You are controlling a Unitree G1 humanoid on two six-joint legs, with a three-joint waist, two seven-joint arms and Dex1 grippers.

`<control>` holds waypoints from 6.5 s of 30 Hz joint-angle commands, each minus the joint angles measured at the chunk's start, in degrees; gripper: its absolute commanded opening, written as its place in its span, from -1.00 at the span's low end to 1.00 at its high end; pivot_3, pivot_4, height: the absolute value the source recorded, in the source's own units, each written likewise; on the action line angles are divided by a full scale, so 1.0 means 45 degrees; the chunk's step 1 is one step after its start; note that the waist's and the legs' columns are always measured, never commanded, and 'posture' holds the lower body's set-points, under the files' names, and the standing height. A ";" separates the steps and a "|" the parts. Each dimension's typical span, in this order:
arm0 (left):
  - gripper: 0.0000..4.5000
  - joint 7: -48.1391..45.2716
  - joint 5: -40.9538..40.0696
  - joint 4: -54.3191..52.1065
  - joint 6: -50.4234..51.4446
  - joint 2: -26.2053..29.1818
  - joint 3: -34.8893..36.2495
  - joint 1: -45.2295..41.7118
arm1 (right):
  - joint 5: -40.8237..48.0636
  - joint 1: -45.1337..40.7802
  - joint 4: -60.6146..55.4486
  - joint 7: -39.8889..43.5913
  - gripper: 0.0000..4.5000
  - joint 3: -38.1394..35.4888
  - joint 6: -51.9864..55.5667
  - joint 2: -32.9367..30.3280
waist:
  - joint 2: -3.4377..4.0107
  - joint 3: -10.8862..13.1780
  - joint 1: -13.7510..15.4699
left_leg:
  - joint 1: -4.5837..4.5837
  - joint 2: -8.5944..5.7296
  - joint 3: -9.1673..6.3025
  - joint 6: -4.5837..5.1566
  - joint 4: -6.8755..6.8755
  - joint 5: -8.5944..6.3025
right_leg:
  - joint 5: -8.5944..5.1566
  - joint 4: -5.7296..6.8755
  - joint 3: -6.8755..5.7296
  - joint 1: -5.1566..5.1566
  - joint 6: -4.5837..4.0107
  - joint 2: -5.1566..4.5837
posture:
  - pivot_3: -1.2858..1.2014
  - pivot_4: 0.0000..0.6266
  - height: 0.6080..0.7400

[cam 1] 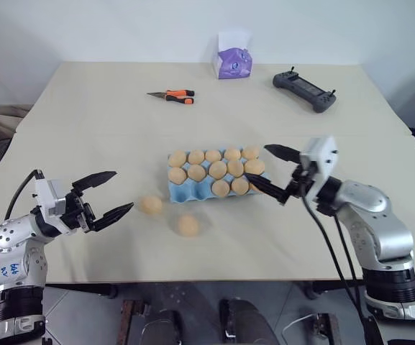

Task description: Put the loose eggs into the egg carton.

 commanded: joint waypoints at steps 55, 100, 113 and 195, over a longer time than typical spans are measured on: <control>1.00 1.0045 0.3445 -1.1277 0.9385 -0.2948 -0.5177 0.4313 | 0.1355 0.2986 0.2514 0.3317 0.99 -0.1892 -0.1666 -0.2393 | 0.0031 0.0022 0.0075 | 0.0051 -0.0008 -0.0007 0.0038 0.0017 -0.0033 | 0.0023 -0.0098 0.0024 0.0100 0.0036 0.0008 | 0.03 -0.52 1.00; 0.11 0.7867 0.3897 -0.5890 0.6382 -0.3561 -0.5898 -0.1494 | 0.1117 0.3496 0.2250 0.2380 1.00 -0.1912 -0.2190 -0.2071 | 0.0039 0.0018 0.0351 | 0.0055 -0.0019 -0.0001 0.0017 0.0058 -0.0008 | 0.0034 -0.0050 0.0024 0.0102 0.0056 0.0010 | 0.03 -0.52 1.00; 0.11 0.8305 0.5133 -0.3841 0.5561 -0.4228 -0.6476 -0.2539 | 0.1106 0.4140 0.1889 0.1992 1.00 -0.2214 -0.2474 -0.1904 | 0.0038 0.0019 0.0363 | 0.0054 -0.0017 0.0008 -0.0031 0.0070 0.0019 | 0.0037 -0.0032 0.0030 0.0095 0.0061 0.0012 | 0.03 -0.52 1.00; 0.30 0.6838 0.2905 -0.2107 0.3499 -0.2816 -0.2970 0.0494 | 0.1236 0.3883 0.4281 0.4330 1.00 -0.2559 -0.3836 -0.2268 | 0.0048 0.0016 0.0316 | 0.0067 -0.0012 0.0010 0.0041 0.0041 -0.0019 | 0.0047 -0.0060 0.0023 0.0102 0.0057 0.0003 | 0.03 -0.52 1.00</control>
